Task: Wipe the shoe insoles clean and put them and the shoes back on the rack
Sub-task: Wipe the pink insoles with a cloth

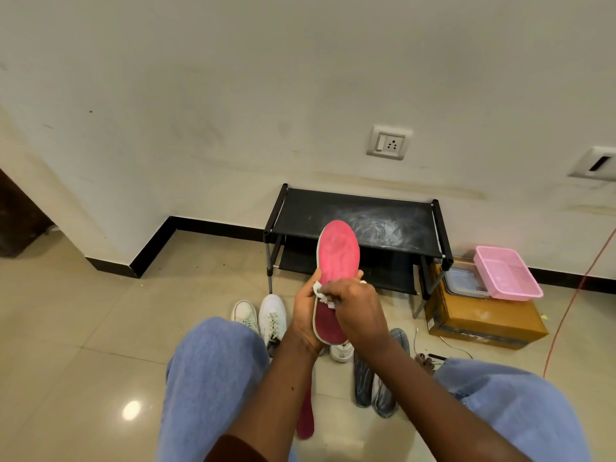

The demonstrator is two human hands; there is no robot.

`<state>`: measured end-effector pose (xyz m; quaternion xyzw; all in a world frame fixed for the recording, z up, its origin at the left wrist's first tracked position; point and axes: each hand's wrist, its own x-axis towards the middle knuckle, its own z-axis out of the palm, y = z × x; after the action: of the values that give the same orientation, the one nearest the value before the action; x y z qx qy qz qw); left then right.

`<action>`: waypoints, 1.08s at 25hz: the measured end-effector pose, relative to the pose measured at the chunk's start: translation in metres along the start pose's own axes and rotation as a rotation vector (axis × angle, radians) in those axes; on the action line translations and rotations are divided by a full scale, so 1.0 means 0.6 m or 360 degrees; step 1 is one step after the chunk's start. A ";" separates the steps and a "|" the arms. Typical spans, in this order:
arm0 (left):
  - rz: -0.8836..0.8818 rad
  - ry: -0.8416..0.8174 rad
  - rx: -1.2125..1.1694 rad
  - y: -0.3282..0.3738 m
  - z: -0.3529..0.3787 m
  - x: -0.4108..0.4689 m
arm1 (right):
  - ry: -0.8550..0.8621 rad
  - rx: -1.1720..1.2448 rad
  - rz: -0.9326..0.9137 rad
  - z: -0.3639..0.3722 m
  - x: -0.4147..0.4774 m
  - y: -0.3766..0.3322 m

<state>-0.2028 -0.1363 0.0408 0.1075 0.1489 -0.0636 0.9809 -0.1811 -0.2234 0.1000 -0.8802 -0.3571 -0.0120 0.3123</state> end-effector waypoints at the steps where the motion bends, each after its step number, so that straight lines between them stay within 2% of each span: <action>1: 0.0014 -0.0014 -0.0011 -0.004 0.001 -0.001 | -0.0046 0.0069 0.0139 0.003 0.003 -0.002; 4: 0.0001 0.0052 -0.0092 -0.001 -0.004 -0.003 | -0.0162 0.0045 0.0084 0.011 -0.019 -0.006; 9: 0.0044 0.0186 -0.0085 0.002 -0.008 0.002 | -0.0068 0.0161 -0.0455 0.002 -0.055 0.001; 11: 0.0012 0.0122 -0.0065 -0.006 0.001 0.005 | -0.0052 0.0153 -0.0393 -0.001 -0.033 0.005; 14: 0.0062 -0.0049 -0.0050 -0.013 0.004 0.006 | -0.0058 0.0103 0.0009 -0.003 -0.001 0.002; 16: 0.0092 -0.0093 -0.0048 -0.013 0.006 0.004 | -0.0042 0.0062 0.0115 0.008 0.002 0.000; 18: 0.0046 -0.0038 0.0001 -0.011 0.003 0.003 | 0.0015 -0.0027 0.0055 0.014 -0.015 -0.010; 20: 0.0028 0.0075 -0.0019 -0.009 -0.006 0.001 | 0.0114 -0.0078 -0.0131 0.023 -0.045 -0.006; 23: 0.0071 0.0191 -0.0034 -0.005 -0.014 -0.003 | 0.0003 -0.0064 -0.0310 0.022 -0.078 0.013; 27: 0.0058 0.0106 -0.0015 0.000 -0.005 0.002 | -0.0057 -0.0099 -0.0319 0.004 -0.047 0.009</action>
<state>-0.2024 -0.1355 0.0374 0.1078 0.1796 -0.0413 0.9769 -0.1992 -0.2427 0.0885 -0.8494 -0.4485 -0.0384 0.2756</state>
